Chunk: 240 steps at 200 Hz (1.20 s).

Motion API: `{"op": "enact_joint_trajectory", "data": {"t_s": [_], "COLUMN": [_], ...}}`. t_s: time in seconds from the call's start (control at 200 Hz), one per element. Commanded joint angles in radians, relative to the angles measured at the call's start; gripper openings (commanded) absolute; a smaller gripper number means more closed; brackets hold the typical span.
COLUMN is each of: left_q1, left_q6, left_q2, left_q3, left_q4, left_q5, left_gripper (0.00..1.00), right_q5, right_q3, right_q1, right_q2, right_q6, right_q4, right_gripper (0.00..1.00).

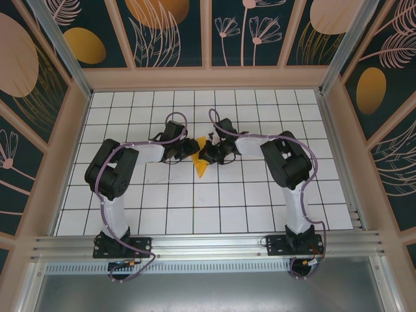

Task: Fold a paper plane with a square sheet of paper (pick it up from the middle)
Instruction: Third fold the triangle at the center of the table.

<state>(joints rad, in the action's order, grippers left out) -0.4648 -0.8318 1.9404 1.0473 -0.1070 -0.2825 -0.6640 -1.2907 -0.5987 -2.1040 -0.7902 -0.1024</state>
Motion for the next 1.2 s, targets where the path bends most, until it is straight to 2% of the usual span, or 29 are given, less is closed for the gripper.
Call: {"op": "enact_joint_trajectory", "data": {"t_s": [0.0, 0.505, 0.816, 1.196], "left_q1": [-0.002, 0.026, 0.074, 0.085], "left_q6": [0.003, 0.018, -0.053, -0.062], "left_q2": [0.025, -0.072, -0.181, -0.317], "left_q3": [0.018, 0.051, -0.069, -0.273], "left_q4": [0.035, 0.083, -0.020, -0.106], "left_q5": [-0.001, 0.062, 0.109, 0.092], "left_gripper": [0.35, 0.40, 0.44, 0.47], "right_q5": [-0.001, 0.077, 0.134, 0.148], "right_q3": [-0.030, -0.025, -0.056, -0.010], "right_q1": [-0.005, 0.003, 0.011, 0.023], "right_q2": [-0.037, -0.053, -0.055, -0.024], "right_q6": [0.024, 0.045, 0.065, 0.042], "right_q4": [-0.019, -0.091, -0.185, -0.167], "right_gripper": [0.00, 0.02, 0.20, 0.39]}}
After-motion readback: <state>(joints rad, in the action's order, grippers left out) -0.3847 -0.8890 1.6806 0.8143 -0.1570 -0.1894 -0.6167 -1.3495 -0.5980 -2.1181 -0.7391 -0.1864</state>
